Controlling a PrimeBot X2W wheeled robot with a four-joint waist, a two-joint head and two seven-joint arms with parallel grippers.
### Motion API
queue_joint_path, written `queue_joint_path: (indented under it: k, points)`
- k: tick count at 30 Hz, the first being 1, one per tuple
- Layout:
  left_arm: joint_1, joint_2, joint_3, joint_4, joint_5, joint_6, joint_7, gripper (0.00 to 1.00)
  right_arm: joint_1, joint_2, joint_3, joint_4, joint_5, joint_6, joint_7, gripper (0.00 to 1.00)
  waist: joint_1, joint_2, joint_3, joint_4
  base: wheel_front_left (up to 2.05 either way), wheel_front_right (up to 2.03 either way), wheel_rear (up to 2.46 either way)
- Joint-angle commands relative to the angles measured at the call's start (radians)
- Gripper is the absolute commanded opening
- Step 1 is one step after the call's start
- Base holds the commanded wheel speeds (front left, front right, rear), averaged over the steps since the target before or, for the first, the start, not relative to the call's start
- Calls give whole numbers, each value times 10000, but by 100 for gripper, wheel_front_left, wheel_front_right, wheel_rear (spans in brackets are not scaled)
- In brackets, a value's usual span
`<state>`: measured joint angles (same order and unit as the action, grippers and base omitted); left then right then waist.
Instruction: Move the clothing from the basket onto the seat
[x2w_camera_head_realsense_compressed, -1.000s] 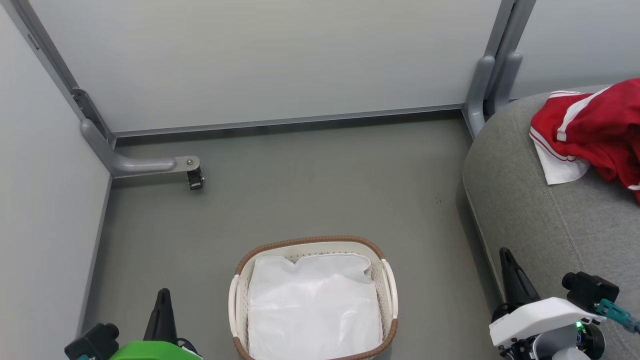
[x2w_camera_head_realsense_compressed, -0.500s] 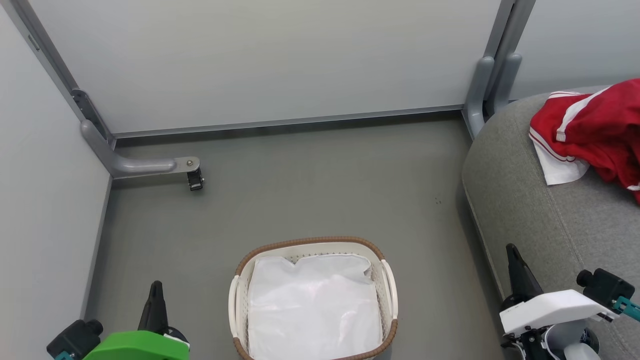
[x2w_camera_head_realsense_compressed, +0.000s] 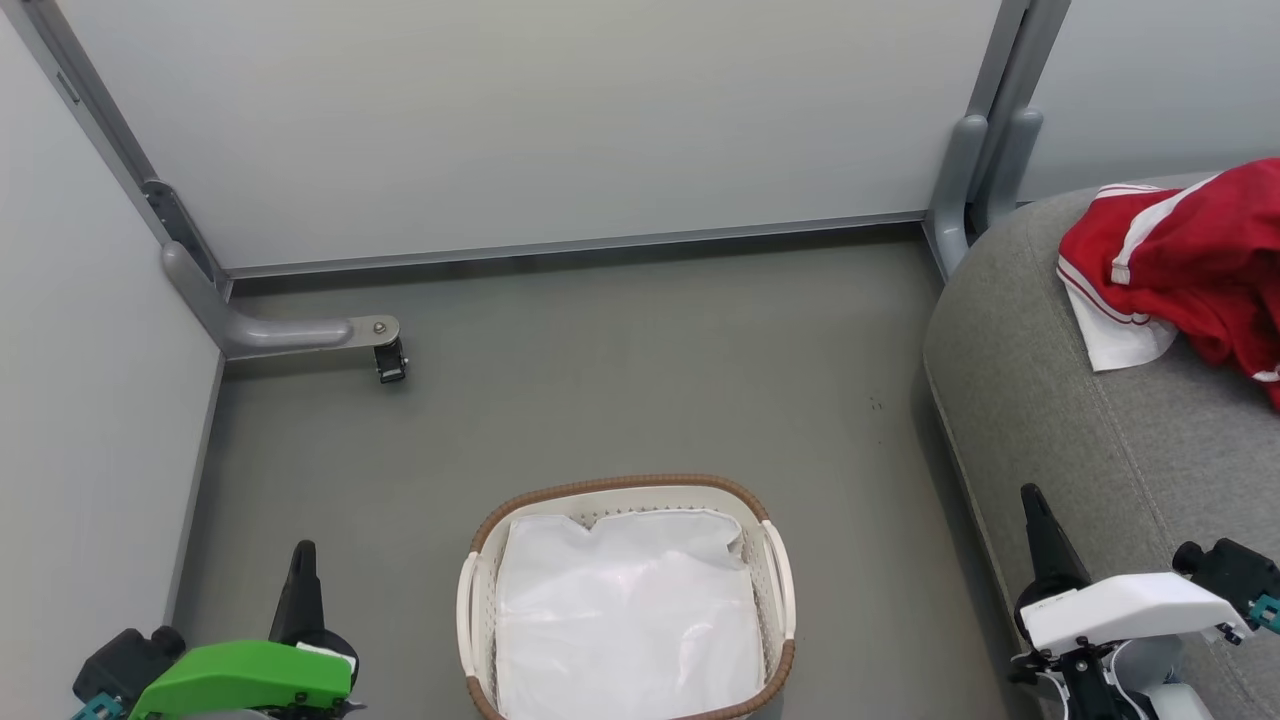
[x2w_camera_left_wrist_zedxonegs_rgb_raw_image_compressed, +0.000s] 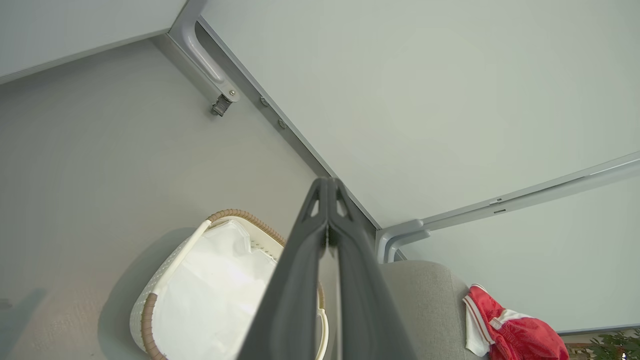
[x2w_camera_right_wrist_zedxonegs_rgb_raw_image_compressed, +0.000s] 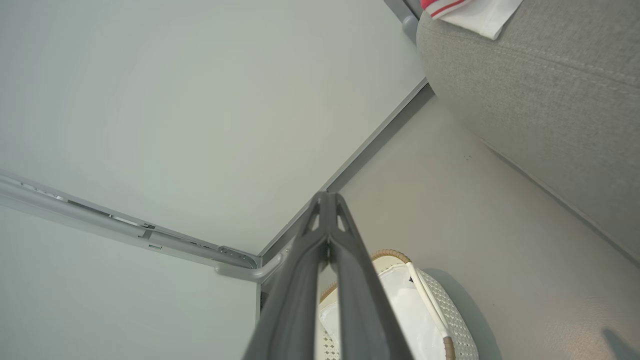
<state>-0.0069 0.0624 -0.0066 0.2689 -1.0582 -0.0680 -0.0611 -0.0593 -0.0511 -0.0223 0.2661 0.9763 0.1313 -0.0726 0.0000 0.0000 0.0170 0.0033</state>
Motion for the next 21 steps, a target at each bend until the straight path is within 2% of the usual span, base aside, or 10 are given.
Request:
queue_joint_path:
  k: [1, 21]
  points:
    - [-273, 8, 81, -113, -274, -86, 85, 0, -248, -91, -64, -137, 333, -3, 89, 0, 0, 0, -3, -1, 0, 0, 0]
    - [-568, -29, 474, -168, -2021, -283, 651, 0, -347, -105, -305, -179, 2383, -5, 647, 0, 0, 0, -39, -9, 0, 0, 0]
